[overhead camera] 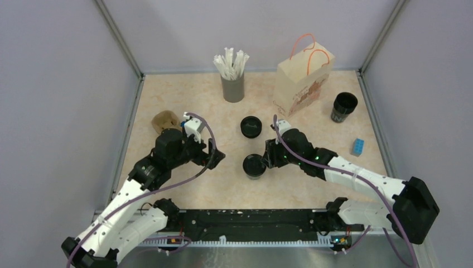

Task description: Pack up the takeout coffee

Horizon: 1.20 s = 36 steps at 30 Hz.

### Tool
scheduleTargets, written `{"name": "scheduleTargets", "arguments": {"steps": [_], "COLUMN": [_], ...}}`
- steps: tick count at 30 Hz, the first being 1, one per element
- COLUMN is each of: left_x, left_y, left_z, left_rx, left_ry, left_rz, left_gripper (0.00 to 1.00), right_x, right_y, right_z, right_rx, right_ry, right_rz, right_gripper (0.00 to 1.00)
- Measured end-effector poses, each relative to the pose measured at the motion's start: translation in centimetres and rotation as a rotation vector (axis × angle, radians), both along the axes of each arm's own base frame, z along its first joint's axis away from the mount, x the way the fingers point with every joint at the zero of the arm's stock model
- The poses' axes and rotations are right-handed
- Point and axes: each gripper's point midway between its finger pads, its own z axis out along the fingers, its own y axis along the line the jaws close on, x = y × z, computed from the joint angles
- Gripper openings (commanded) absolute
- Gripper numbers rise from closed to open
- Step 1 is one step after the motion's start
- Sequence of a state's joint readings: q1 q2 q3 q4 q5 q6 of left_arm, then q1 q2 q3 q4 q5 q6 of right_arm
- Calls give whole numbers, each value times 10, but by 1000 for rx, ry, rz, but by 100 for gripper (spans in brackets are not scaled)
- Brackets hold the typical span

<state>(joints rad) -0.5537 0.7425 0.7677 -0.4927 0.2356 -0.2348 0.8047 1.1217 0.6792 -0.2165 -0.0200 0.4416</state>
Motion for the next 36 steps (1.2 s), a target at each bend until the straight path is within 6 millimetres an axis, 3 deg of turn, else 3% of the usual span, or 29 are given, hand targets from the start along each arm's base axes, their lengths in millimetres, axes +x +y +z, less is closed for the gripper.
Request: {"name": "scheduleTargets", "arguments": {"steps": [5, 8, 17, 31, 36], "left_x": [-4, -6, -6, -7, -7], "left_y": [7, 9, 11, 16, 16], "left_z": [10, 7, 2, 5, 4], "left_rx": [-3, -2, 19, 14, 17], "left_ry": [-84, -108, -112, -139, -136], "left_rz": [-2, -10, -16, 5, 8], "left_gripper": [99, 99, 99, 99, 99], "right_x": [-3, -2, 3, 18, 24], "right_y": [3, 4, 9, -38, -43], "right_z": [-1, -5, -4, 11, 28], "right_rx": [-13, -30, -73, -198, -141], "right_ry": [5, 13, -8, -102, -131], "right_rz": [9, 4, -15, -166, -184], "right_gripper": [45, 43, 25, 24, 40]}}
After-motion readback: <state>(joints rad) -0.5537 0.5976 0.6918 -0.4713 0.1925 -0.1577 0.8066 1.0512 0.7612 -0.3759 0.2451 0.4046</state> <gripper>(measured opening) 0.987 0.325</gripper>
